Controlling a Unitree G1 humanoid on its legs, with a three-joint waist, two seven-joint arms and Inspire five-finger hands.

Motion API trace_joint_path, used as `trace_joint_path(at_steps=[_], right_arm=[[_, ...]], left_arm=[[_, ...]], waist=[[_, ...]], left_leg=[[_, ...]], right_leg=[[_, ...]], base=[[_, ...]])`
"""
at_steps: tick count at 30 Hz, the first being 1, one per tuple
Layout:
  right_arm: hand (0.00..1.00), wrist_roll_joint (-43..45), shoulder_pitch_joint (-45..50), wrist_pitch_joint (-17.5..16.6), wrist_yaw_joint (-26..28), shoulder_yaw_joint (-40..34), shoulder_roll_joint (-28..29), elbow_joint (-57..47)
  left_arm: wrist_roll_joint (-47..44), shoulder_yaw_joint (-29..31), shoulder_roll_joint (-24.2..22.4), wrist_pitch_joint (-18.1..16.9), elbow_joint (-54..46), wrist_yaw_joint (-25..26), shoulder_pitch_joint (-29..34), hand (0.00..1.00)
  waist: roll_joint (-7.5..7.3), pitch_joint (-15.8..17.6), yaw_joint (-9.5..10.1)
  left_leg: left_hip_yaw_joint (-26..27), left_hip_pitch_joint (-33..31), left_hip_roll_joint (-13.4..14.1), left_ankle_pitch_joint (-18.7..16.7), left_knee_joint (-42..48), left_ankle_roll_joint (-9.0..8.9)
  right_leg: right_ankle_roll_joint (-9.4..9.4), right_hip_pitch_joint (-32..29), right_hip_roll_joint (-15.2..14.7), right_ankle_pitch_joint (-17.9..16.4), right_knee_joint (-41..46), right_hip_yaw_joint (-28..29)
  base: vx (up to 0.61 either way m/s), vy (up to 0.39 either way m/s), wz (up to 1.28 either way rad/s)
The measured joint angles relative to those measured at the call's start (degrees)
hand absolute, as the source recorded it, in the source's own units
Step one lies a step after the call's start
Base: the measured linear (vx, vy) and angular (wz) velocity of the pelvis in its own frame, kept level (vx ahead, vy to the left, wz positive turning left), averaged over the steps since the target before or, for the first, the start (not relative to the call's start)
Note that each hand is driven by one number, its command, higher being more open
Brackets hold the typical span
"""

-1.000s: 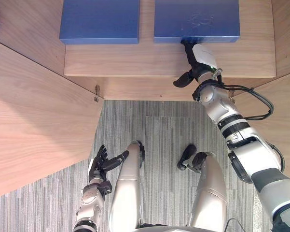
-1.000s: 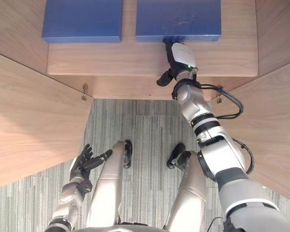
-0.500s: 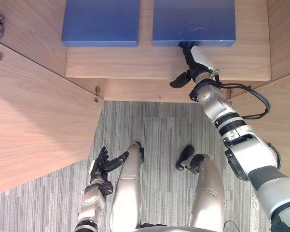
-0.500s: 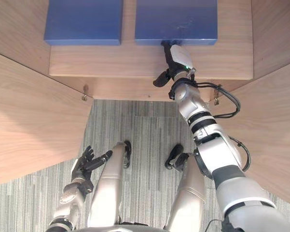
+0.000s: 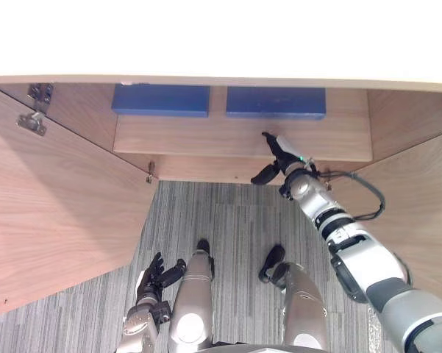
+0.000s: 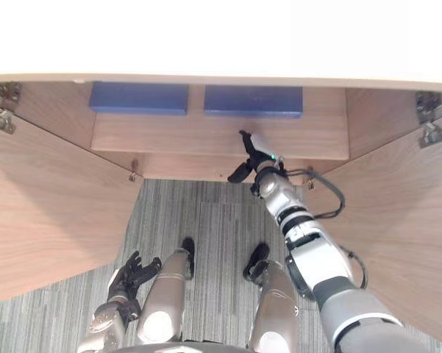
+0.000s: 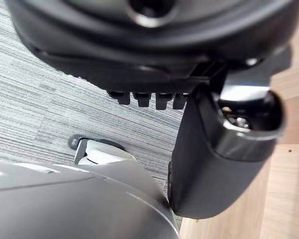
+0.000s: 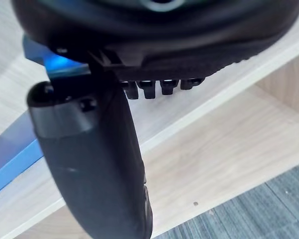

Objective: Walk over to the cabinet, pick up the folder, carry it to the office cabinet, place the folder inside the office cabinet, then close the office cabinet door

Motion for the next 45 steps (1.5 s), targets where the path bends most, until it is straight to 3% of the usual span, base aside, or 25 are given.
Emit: trace_joint_path(at_steps=[6, 12, 15, 18, 22, 28, 32, 34, 35, 37, 39, 42, 45], right_arm=[[1.0, 0.1, 7.7, -0.2, -0.5, -12.5, 6.3, 0.7], [1.0, 4.9, 20.3, 0.2, -1.3, -22.2, 9.4, 1.6], [1.0, 10.2, 28.3, 0.0, -1.5, -25.1, 10.5, 0.7], [1.0, 16.5, 37.1, -0.7, -2.4, -31.6, 11.5, -1.4], [1.0, 22.8, 49.1, -1.5, -3.4, -41.8, 11.9, -1.4], [1.0, 29.8, 58.9, -1.8, -3.2, -49.5, 14.7, -1.4], [1.0, 34.1, 60.0, -2.1, -2.3, -50.8, 16.2, -2.6], [1.0, 36.4, 61.0, -2.4, -1.8, -51.3, 16.9, -3.9], [1.0, 36.7, 60.8, -2.4, -1.8, -51.3, 16.9, -4.0], [1.0, 38.3, 60.7, -2.7, -1.6, -51.1, 16.9, -4.1], [1.0, 38.3, 60.7, -2.6, -1.6, -50.9, 16.8, -4.0], [1.0, 38.3, 60.2, -2.6, -1.6, -50.8, 16.2, -4.2], [1.0, 38.3, 57.4, -2.7, -1.6, -50.9, 16.1, -5.6]], left_arm=[[2.2, 0.0, 0.4, 1.1, 1.6, -0.3, 1.9, 1.0], [8.1, 1.0, 0.0, 1.6, 3.6, -0.7, 2.2, 1.0], [12.2, 3.5, -0.6, 2.0, 6.2, -1.3, 1.8, 1.0], [14.6, 5.2, -1.4, 2.4, 8.9, -0.3, 1.3, 1.0], [14.8, 7.1, -4.2, 2.4, 10.8, 1.1, 0.6, 1.0], [15.7, 7.4, -8.2, 2.2, 12.1, 1.3, -1.2, 1.0], [15.6, 8.7, -10.1, 2.1, 12.9, 1.1, -1.8, 1.0], [12.6, 10.8, -10.5, 2.0, 13.0, 0.8, -1.8, 1.0], [11.6, 11.9, -10.5, 1.9, 13.0, 0.9, -1.7, 1.0], [8.4, 14.7, -10.3, 1.8, 13.3, 0.9, -0.9, 1.0], [7.5, 17.0, -10.0, 1.9, 13.5, 0.8, -0.9, 1.0], [6.7, 18.9, -10.2, 2.0, 14.2, 0.6, -0.3, 1.0], [6.5, 19.7, -9.7, 1.9, 14.6, 0.1, 0.0, 1.0]], waist=[[-0.85, -2.6, 0.51], [-1.22, -7.1, 0.41], [-1.47, -10.3, -0.81], [-1.33, -13.8, -3.53], [-1.67, -19.0, -6.39], [-1.28, -19.6, -9.1], [-1.69, -19.5, -9.33], [-2.0, -19.5, -9.16], [-1.98, -19.5, -9.13], [-1.34, -19.6, -9.19], [-2.27, -19.7, -9.19], [-1.53, -21.0, -9.35], [-1.86, -21.5, -9.06]], left_leg=[[1.1, 8.5, 1.4, 4.9, -11.1, -1.41], [1.4, 11.8, 2.3, 4.3, -11.2, -2.06], [1.2, 13.0, 2.9, 2.0, -9.2, -2.45], [1.7, 14.2, 2.9, -0.3, -8.6, -2.66], [5.9, 18.1, 1.5, 0.2, -13.1, -1.7], [12.1, 26.3, -0.8, 1.4, -18.4, 0.2], [17.0, 30.2, -1.8, 1.8, -20.5, 1.12], [21.0, 32.7, -1.9, 2.3, -22.3, 1.67], [22.3, 33.4, -1.6, 2.3, -22.5, 1.66], [26.2, 34.7, 0.0, 2.3, -22.6, 1.25], [28.0, 35.8, 0.6, 2.2, -22.6, -0.17], [29.4, 36.3, 2.5, 2.6, -24.5, -1.31], [29.3, 36.2, 3.3, 2.5, -26.4, -1.5]], right_leg=[[-0.52, 7.4, 3.8, 3.8, -10.2, -0.8], [-0.57, 11.2, 5.9, 5.2, -13.9, 0.2], [-0.18, 11.8, 7.2, 6.1, -15.1, 2.7], [0.9, 13.1, 8.2, 7.7, -17.7, 4.5], [2.14, 15.5, 8.1, 11.8, -24.4, 8.1], [2.54, 18.3, 6.8, 12.8, -24.5, 12.8], [3.06, 18.1, 6.4, 13.0, -23.3, 15.9], [1.65, 18.0, 2.7, 11.1, -21.0, 6.2], [1.28, 18.0, 2.0, 10.9, -20.6, 4.1], [-1.12, 17.4, -0.6, 9.6, -17.3, -4.1], [-1.5, 16.5, -1.5, 9.5, -14.4, -6.4], [-1.14, 15.8, 3.0, 9.7, -16.9, -5.3], [-1.79, 15.1, 7.0, 10.5, -20.6, -3.5]], base=[[0.05, -0.061, -0.06], [0.03, 0.005, -0.14], [0.0, 0.054, -0.44], [-0.02, 0.09, -0.37], [0.02, 0.119, -0.39], [0.05, 0.094, -0.42], [-0.04, 0.071, -0.56], [-0.05, 0.043, -0.69], [0.0, 0.022, -0.97], [0.0, -0.034, -0.84], [0.02, -0.1, -0.54], [0.08, -0.156, -0.47], [0.05, -0.109, -0.56]])
